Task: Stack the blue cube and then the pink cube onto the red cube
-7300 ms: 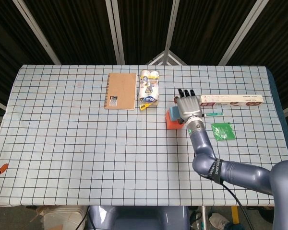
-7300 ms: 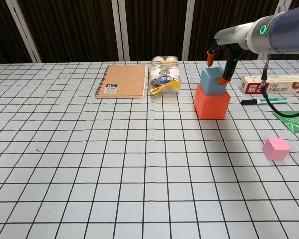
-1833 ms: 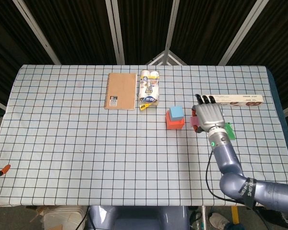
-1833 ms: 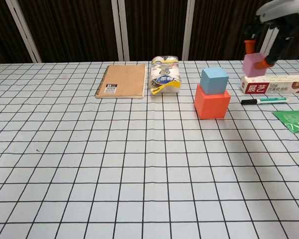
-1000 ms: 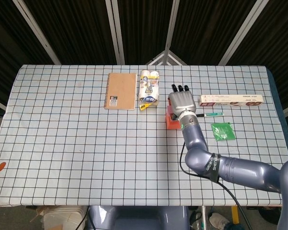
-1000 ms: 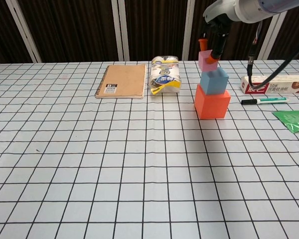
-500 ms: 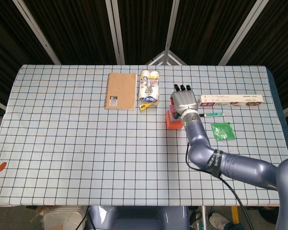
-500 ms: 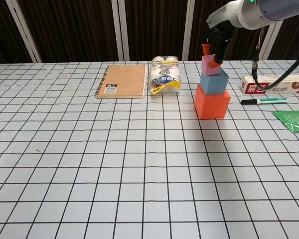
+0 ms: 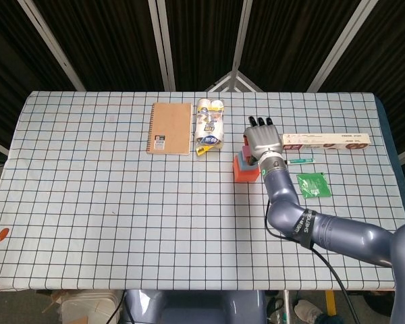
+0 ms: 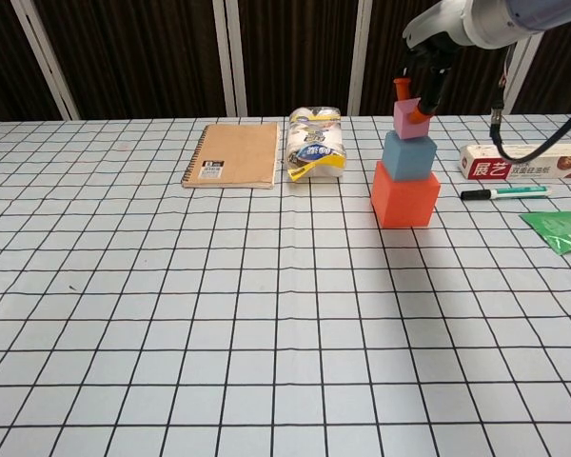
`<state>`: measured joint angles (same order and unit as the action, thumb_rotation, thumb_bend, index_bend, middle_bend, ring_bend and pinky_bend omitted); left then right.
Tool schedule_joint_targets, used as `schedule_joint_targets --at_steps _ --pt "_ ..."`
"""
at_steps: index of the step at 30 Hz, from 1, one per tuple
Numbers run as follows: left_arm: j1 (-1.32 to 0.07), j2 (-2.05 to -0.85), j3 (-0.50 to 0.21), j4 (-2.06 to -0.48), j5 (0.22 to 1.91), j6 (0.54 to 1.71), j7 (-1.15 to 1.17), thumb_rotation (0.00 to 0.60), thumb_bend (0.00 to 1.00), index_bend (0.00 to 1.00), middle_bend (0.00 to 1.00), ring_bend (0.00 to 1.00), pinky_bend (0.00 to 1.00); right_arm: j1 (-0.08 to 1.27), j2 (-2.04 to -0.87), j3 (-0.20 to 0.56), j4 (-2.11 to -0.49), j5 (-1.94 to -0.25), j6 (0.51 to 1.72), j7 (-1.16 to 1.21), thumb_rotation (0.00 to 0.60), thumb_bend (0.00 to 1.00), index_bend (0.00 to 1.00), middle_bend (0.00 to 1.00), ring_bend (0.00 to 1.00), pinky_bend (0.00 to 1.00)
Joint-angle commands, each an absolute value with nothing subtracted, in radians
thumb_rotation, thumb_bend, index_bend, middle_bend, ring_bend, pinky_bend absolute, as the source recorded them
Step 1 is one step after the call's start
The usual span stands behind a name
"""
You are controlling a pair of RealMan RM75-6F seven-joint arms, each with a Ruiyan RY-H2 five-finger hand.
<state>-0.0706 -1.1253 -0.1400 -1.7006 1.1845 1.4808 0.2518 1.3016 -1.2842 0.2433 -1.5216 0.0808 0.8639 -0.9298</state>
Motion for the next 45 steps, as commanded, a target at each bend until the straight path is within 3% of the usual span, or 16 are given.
schedule_joint_targets --at_steps 1,24,35,41,45 --pt "-0.071 -1.126 -0.141 -1.701 1.182 1.481 0.254 0.6 0.13 0.08 0.0 0.0 0.0 1.299 -1.277 0.241 -1.523 0.084 0.857 -0.921 0.6 0.38 0.48 0.0 0.0 0.0" --pt "-0.074 -1.128 -0.139 -1.701 1.18 1.478 0.261 0.6 0.13 0.08 0.0 0.0 0.0 1.316 -1.291 0.202 -1.505 0.07 0.841 -0.882 0.6 0.38 0.46 0.0 0.0 0.0" --pt "-0.075 -1.129 -0.138 -1.701 1.181 1.477 0.264 0.6 0.13 0.08 0.0 0.0 0.0 1.325 -1.271 0.177 -1.515 0.08 0.822 -0.891 0.6 0.38 0.1 0.0 0.0 0.0" --pt "-0.076 -1.129 -0.138 -1.702 1.18 1.477 0.265 0.6 0.13 0.08 0.0 0.0 0.0 1.337 -1.241 0.15 -1.549 0.105 0.8 -0.917 0.6 0.38 0.01 0.0 0.0 0.0" --pt "-0.076 -1.127 -0.137 -1.702 1.183 1.475 0.258 0.6 0.13 0.08 0.0 0.0 0.0 1.357 -1.198 0.119 -1.603 0.156 0.79 -0.953 0.6 0.38 0.0 0.0 0.0 0.0"
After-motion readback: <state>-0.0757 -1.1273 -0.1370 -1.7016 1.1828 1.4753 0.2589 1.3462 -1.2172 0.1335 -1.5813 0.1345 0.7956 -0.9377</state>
